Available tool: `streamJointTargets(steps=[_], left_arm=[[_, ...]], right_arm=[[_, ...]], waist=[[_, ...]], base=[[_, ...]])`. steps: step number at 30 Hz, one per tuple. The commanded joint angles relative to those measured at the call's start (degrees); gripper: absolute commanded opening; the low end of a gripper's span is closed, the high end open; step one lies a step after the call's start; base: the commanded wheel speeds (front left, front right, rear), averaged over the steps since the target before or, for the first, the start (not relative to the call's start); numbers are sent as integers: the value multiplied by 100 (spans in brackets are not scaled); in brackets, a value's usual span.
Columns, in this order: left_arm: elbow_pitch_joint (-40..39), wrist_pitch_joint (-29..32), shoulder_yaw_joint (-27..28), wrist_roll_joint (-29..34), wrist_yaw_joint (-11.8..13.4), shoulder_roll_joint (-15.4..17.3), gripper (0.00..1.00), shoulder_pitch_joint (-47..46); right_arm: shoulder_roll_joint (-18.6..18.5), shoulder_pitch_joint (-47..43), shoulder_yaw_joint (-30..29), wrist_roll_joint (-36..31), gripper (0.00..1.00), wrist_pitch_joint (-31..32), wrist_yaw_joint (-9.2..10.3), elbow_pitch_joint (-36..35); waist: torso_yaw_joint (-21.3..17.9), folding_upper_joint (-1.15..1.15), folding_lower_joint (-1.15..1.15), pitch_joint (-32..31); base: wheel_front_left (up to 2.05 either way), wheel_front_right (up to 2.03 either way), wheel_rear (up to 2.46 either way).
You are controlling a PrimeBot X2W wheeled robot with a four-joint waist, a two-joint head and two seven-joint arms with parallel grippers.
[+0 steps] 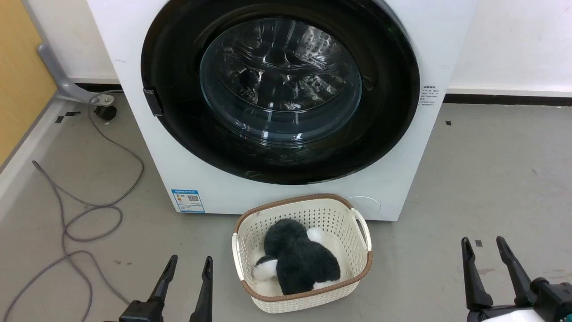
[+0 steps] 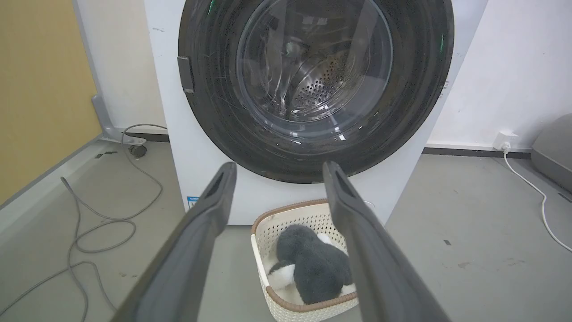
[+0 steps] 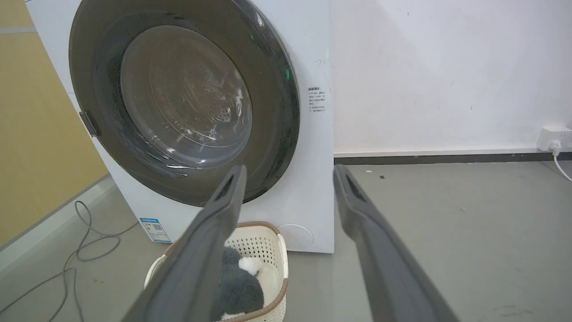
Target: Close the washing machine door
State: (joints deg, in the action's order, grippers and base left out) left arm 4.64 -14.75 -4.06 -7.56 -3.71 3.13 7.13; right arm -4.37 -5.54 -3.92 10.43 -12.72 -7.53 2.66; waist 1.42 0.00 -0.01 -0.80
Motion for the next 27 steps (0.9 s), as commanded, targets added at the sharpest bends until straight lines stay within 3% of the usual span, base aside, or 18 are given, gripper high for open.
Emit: streamJointTargets(steps=[1,11,12,27], left_arm=[[2,-25,20,48,-8,9,100,49],[-1,-25,16,36,16,-3,100,33],[5,3,0,38,6,-8,0,-2],[-36,153,36,109,42,-10,0,-74]], right_arm=[[47,-88,-13,-77,100,-15,4,-46],[90,-108,38,-170,100,-19,4,6],[59,-27,33,-146,0,0,0,5],[68,33,69,-235,0,126,0,-21]], waist=[[11,0,1,-1],[19,0,1,2],[20,0,1,2],[5,0,1,9]], base=[[0,0,0],[0,0,0],[0,0,0],[0,0,0]])
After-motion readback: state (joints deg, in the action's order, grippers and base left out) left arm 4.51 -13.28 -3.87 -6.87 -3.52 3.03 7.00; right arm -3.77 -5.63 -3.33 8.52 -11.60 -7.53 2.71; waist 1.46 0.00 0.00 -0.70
